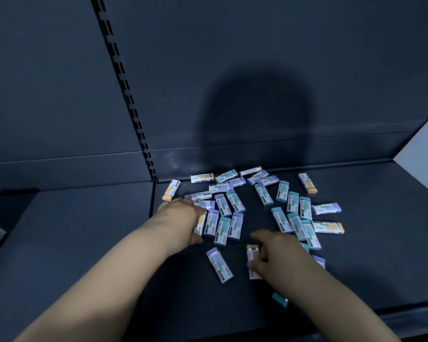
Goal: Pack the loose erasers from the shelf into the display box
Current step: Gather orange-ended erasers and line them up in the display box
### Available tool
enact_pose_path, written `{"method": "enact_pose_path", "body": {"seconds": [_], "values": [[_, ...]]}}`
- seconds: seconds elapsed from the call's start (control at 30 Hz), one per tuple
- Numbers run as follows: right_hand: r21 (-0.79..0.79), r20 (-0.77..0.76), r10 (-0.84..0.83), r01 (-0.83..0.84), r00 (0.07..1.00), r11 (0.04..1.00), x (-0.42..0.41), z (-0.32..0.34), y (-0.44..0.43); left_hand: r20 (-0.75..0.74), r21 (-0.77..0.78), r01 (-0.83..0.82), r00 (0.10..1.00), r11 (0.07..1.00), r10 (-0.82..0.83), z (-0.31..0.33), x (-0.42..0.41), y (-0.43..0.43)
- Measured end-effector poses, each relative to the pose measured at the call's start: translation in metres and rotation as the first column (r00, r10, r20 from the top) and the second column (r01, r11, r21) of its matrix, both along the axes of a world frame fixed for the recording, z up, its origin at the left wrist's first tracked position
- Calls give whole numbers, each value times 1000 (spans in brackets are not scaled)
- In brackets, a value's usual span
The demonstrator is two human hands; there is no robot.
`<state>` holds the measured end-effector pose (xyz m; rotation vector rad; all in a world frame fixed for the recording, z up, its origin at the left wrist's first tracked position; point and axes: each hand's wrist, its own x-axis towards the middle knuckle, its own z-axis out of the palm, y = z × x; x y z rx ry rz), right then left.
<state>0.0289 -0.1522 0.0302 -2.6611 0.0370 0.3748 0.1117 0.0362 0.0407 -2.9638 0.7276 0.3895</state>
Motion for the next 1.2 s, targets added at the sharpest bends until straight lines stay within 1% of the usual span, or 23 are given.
{"method": "enact_pose_path", "body": {"seconds": [0.1, 0.2, 0.3, 0.4, 0.57, 0.63, 0.77, 0.83, 0.97, 1.1, 1.2], "values": [[-13, -74, 67, -68, 995, 998, -1, 5, -3, 21, 18, -55, 998, 998, 55, 0, -7, -5], [-47, -121, 130, -136, 984, 990, 0, 8, -3, 24, 1, -110, 994, 994, 110, 1, -15, -6], [-66, -110, 162, -170, 981, 983, -1, 6, -3, 36, -34, -146, 988, 989, 147, 1, -25, -7], [-47, -85, 186, -191, 979, 980, 1, 5, -3, 78, -1, -187, 979, 982, 187, -8, -39, -8], [-26, -54, 237, -239, 970, 971, 4, 5, 0, 88, 15, -228, 970, 973, 226, -20, -63, -8], [-30, -43, 250, -251, 967, 968, 5, 5, 1, 99, -22, -264, 959, 964, 265, -19, -69, -9], [-45, -52, 289, -291, 956, 956, 9, 6, 1, 158, -159, -372, 905, 914, 396, -11, -65, -15], [-40, -62, 295, -298, 954, 954, 10, 6, 1, 139, -174, -411, 889, 895, 436, -11, -60, -20], [-10, -57, 310, -311, 949, 950, 12, 7, 0, -5, -164, -512, 855, 843, 519, -12, -54, -26], [5, -38, 326, -326, 944, 945, 13, 6, -2, -73, -197, -575, 816, 794, 573, -7, -52, -15], [18, -21, 346, -346, 938, 938, 13, 5, -4, -53, -154, -547, 836, 823, 546, -6, -59, -2]]}}
